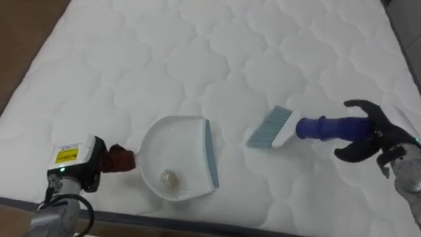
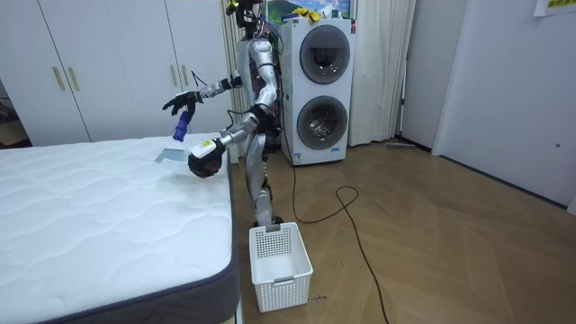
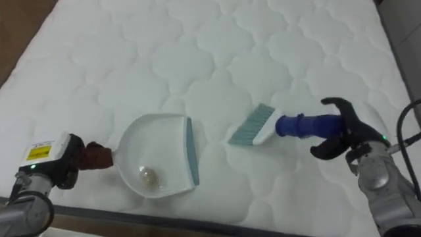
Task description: Clean bed
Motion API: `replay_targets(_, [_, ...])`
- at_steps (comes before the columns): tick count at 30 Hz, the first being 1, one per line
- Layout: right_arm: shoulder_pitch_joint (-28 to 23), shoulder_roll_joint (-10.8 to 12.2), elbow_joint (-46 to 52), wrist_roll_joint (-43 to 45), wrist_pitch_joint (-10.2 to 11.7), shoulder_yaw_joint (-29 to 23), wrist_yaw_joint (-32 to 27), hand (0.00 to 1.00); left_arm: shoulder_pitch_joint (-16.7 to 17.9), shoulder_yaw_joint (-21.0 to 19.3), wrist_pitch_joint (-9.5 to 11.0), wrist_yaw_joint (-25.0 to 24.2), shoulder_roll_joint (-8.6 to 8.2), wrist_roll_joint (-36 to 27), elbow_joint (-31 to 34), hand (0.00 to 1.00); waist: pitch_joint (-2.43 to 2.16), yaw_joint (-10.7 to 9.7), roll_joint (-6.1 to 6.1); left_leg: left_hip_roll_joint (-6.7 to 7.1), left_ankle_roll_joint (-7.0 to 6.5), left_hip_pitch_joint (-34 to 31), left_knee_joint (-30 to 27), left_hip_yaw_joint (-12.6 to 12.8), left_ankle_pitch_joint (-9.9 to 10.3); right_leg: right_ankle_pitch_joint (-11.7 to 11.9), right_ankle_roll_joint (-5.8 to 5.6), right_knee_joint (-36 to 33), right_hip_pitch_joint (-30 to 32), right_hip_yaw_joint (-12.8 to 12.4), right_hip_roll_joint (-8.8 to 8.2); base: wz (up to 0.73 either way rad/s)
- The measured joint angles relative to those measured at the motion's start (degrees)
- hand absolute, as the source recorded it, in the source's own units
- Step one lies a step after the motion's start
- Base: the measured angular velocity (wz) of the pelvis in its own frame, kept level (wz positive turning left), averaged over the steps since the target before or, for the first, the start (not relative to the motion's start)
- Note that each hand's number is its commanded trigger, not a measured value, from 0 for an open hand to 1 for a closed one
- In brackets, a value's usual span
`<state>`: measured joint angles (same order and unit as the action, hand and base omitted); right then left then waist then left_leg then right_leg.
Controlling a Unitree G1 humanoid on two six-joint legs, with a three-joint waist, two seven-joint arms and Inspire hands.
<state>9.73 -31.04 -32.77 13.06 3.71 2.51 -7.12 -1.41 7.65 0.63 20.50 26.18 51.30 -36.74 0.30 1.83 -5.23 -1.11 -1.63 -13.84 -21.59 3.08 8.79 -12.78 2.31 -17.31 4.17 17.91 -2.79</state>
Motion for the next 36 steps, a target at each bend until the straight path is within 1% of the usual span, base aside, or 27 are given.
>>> replay_targets(2, [-0.74, 0.02, 0.03, -2.38, 0.0, 0.0, -0.82, 0.0, 1.1, -0.94, -0.31, -0.01, -0.09, 0.01, 1.85, 1.0, -0.19, 0.22, 0.0, 0.15, 0.1, 1.59, 0.24, -0.18, -0.02, -0.07, -0.03, 1.14, -2.25, 0.98, 0.04, 0.26])
replay_targets(4, [-1.28, 0.1, 0.05, -2.5, 0.03, 0.0, -1.76, 0.0, 1.48, -1.19, -0.32, -0.87, -0.75, 0.02, 3.02, 1.0, -0.58, 0.2, 0.66, 0.17, 0.09, 1.53, -0.45, -0.3, -0.03, -0.19, -0.03, 1.73, -3.71, 3.15, 0.04, 0.45])
replay_targets(5, [-1.58, 0.1, 0.05, -2.76, 0.06, 0.01, -1.99, 0.0, 1.45, -1.15, -0.33, -1.21, -1.04, -0.07, 3.06, 1.0, -0.55, 0.09, 0.81, 0.09, 0.08, 1.47, -0.79, 0.06, -0.03, -0.27, -0.02, 1.74, -4.04, 3.68, 0.02, 0.5])
replay_targets(8, [-4.16, 1.02, 0.05, -6.49, 0.08, 0.0, -3.14, 0.0, 1.5, -0.83, -0.83, -3.07, -2.35, -2.67, 3.03, 1.0, -0.42, -0.53, 1.01, -0.74, -0.34, 1.07, -2.02, 4.22, -0.26, -1.57, -0.03, 1.54, -5.91, 7.13, -0.27, 0.67])
replay_targets(10, [-5.21, 2.26, 0.05, -7.69, 0.05, -0.02, -3.42, 0.0, 1.61, -0.81, -1.3, -3.86, -3.74, -3.79, 3.02, 1.0, -0.39, -1.57, 1.05, -1.93, -1.33, 0.45, -2.1, 8.82, -0.89, -2.64, 0.22, 1.09, -6.55, 11.43, -1.01, 0.73])
replay_targets(13, [-6.62, 2.63, 0.13, -9.38, 0.03, -0.28, -3.41, 0.0, 3.43, -0.81, -1.39, -4.99, -5.64, -3.6, 3.04, 1.0, -0.25, -1.55, 1.2, -2.65, -1.56, 1.46, -2.43, 13.12, -0.96, -4.1, -0.13, 0.46, -8.35, 15.05, -1.94, 0.59])
replay_targets(14, [-6.81, 2.66, 0.35, -10.11, 0.03, -0.76, -3.42, 0.0, 3.87, -0.82, -1.21, -5.28, -5.73, -3.59, 3.09, 1.0, -0.16, -1.63, 1.35, -2.9, -1.62, 1.36, -3.03, 13.87, -0.83, -4.31, -0.22, 0.48, -8.63, 15.75, -2.03, 0.4])
replay_targets(15, [-7.75, 2.66, 1.33, -11.37, 0.04, -2.42, -3.63, 0.0, 4.57, -0.81, -1.12, -5.89, -6.03, -3.57, 3.73, 1.0, 0.18, -1.53, 1.84, -3.69, -1.69, 1.07, -4.9, 14.71, 0.08, -4.52, -0.33, 0.48, -9.14, 16.61, -1.97, 0.22])
replay_targets(16, [-8.8, 2.83, 3.19, -13.1, 0.02, -3.43, -3.84, 0.0, 5.87, -1.05, -1.06, -5.94, -6.04, -3.55, 4.93, 1.0, 0.1, -1.06, 2.39, -4.55, -1.46, 0.73, -6.91, 15.41, 1.47, -4.82, -0.64, 0.47, -9.36, 17.37, -1.95, 0.16])
replay_targets(17, [-9.37, 3.06, 4.43, -13.57, 0.02, -4.07, -3.94, 0.0, 6.27, -1.25, -1.01, -5.94, -6.08, -3.55, 5.32, 1.0, 0.08, -1.09, 2.67, -4.54, -1.44, 0.48, -7.16, 15.24, 1.8, -4.96, -0.85, 0.43, -9.45, 17.68, -1.94, 0.23])
replay_targets(18, [-9.76, 3.65, 6.38, -14.77, 0.01, -5.02, -4.12, 0.0, 6.49, -1.79, -0.87, -5.94, -6.1, -3.56, 5.77, 1.0, 0.17, -1.01, 3.15, -3.94, -1.9, 0.23, -6.49, 14.74, 2.11, -5.17, -1.24, 0.32, -9.69, 18.05, -1.98, 0.33])
replay_targets(19, [-9.78, 4.37, 7.8, -16.04, 0.0, -5.6, -4.29, 0.0, 6.48, -2.54, -0.83, -5.93, -6.22, -3.57, 6.11, 1.0, 0.14, -1.26, 3.12, -2.88, -2.49, 0.52, -4.71, 13.91, 2.16, -5.27, -1.61, 0.21, -9.82, 18.03, -2.2, 0.32])
replay_targets(20, [-9.87, 4.54, 8.39, -16.61, 0.0, -5.66, -4.3, 0.0, 6.51, -2.97, -0.81, -5.93, -6.37, -3.57, 6.23, 1.0, 0.06, -1.36, 2.99, -2.37, -2.65, 0.73, -3.99, 13.81, 1.99, -5.31, -1.85, 0.15, -9.91, 18.02, -2.36, 0.3])
replay_targets(22, [-10.08, 4.6, 9.84, -18.3, 0.0, -6.27, -4.5, 0.0, 6.85, -3.81, -0.75, -5.94, -7.27, -3.58, 8.41, 1.0, -0.07, -1.26, 3.0, -0.55, -2.83, 1.67, -1.58, 13.32, 1.44, -5.06, -2.4, 0.08, -10.4, 17.68, -3.16, 0.32])
replay_targets(23, [-10.09, 4.67, 9.93, -18.68, 0.01, -6.28, -4.59, 0.0, 6.97, -4.17, -0.43, -5.94, -7.48, -3.58, 9.21, 1.0, -0.08, -1.19, 3.02, -0.04, -2.88, 1.96, -1.02, 13.2, 1.36, -5.03, -2.46, -0.37, -10.46, 17.88, -3.15, 0.34])
replay_targets(25, [-10.2, 6.45, 9.97, -19.99, 0.0, -6.38, -4.76, 0.0, 7.18, -5.49, 1.36, -5.94, -7.84, -3.64, 10.8, 1.0, -0.25, -0.84, 2.9, 1.29, -2.87, 4.27, 1.09, 11.78, 1.05, -4.83, -2.79, -3.82, -11.13, 18.09, -4.32, 0.4])
replay_targets(26, [-10.3, 6.89, 9.97, -20.54, 0.0, -6.38, -4.76, 0.0, 7.14, -5.6, 1.67, -5.94, -7.85, -3.71, 10.86, 1.0, -0.4, -0.89, 3.0, 1.54, -2.86, 4.74, 1.43, 11.05, 1.05, -4.68, -3.03, -5.31, -11.17, 17.96, -4.65, 0.57])
replay_targets(27, [-10.42, 7.65, 9.98, -21.73, 0.0, -6.38, -4.81, 0.0, 6.9, -5.64, 2.04, -5.94, -7.86, -3.71, 10.89, 1.0, -0.68, -1.14, 3.17, 1.69, -2.86, 6.13, 1.98, 8.77, 1.04, -4.28, -3.55, -9.58, -10.64, 16.62, -5.41, 0.53])
replay_targets(28, [-10.31, 8.64, 10.06, -21.81, 0.06, -6.37, -4.85, 0.0, 6.68, -5.58, 2.01, -5.93, -8.07, -3.71, 10.89, 1.0, -0.9, -1.12, 3.67, 1.72, -2.72, 7.12, 2.5, 5.99, 0.97, -4.42, -3.5, -12.0, -8.63, 12.17, -4.96, 0.24])
replay_targets(29, [-9.63, 9.08, 10.22, -21.78, 0.12, -6.05, -4.73, 0.0, 6.71, -5.87, 1.93, -5.76, -8.27, -3.8, 10.97, 1.0, -0.84, -0.03, 4.2, 1.69, -2.48, 7.13, 2.94, 4.48, 0.77, -5.13, -3.13, -10.61, -7.85, 8.7, -3.62, -0.07])
replay_targets(30, [-8.83, 10.12, 11.09, -21.68, 0.47, -5.2, -4.46, 0.0, 6.59, -6.53, 1.4, -5.77, -8.64, -4.41, 10.82, 1.0, -0.4, -0.47, 5.18, 1.33, -2.16, 7.11, 3.83, 2.47, -0.08, -6.22, -2.26, -6.32, -7.04, 3.33, -0.73, 0.0])
replay_targets(31, [-9.28, 10.8, 12.48, -21.63, 0.48, -4.69, -4.49, 0.0, 6.39, -7.06, 1.15, -5.78, -9.35, -4.4, 10.75, 1.0, -0.21, -1.01, 5.5, 1.66, -1.88, 7.08, 4.94, -1.05, -1.31, -5.75, -1.81, -1.28, -6.24, -1.14, 1.51, 0.17])
replay_targets(32, [-9.2, 10.98, 12.88, -21.54, 0.44, -4.28, -4.66, 0.0, 6.42, -7.43, 1.13, -5.78, -9.67, -4.4, 10.52, 1.0, -0.16, -1.25, 5.46, 2.06, -1.66, 6.97, 5.25, -3.09, -1.68, -4.92, -1.67, 2.05, -6.02, -3.14, 1.97, 0.48])
replay_targets(33, [-9.04, 11.29, 13.57, -21.45, 0.44, -3.37, -5.3, 0.0, 6.05, -7.59, 1.05, -5.91, -9.79, -4.53, 9.45, 1.0, -0.12, -2.32, 5.05, 3.5, -1.24, 5.56, 4.82, -6.45, -2.22, 0.8, -2.45, 6.31, -6.72, -5.09, 1.89, 0.87])
replay_targets(34, [-9.12, 11.29, 13.73, -21.42, 0.2, -3.07, -6.07, 0.0, 5.17, -7.26, 0.97, -6.39, -10.42, -4.55, 8.1, 1.0, -0.05, -4.43, 4.72, 5.0, -0.94, 4.8, 5.24, -8.46, -3.2, 3.11, -0.35, 6.89, -7.48, -2.51, 1.24, 1.06])
replay_targets(35, [-9.15, 11.29, 13.71, -21.42, -0.09, -3.25, -6.28, 0.0, 4.8, -7.09, 1.04, -6.76, -10.76, -4.52, 7.7, 1.0, 0.0, -4.91, 4.65, 4.93, -1.09, 4.79, 5.95, -7.72, -3.77, 3.1, -0.35, 6.97, -7.66, -0.69, 0.95, 1.3])
replay_targets(36, [-9.7, 11.36, 13.55, -21.39, -0.25, -3.88, -6.49, 0.0, 4.47, -6.79, 1.32, -7.96, -11.38, -4.4, 7.52, 1.0, 0.12, -5.95, 4.45, 4.27, -1.63, 4.49, 6.38, -4.41, -5.01, 3.01, -0.5, 7.4, -8.54, 3.35, 0.33, 1.0])
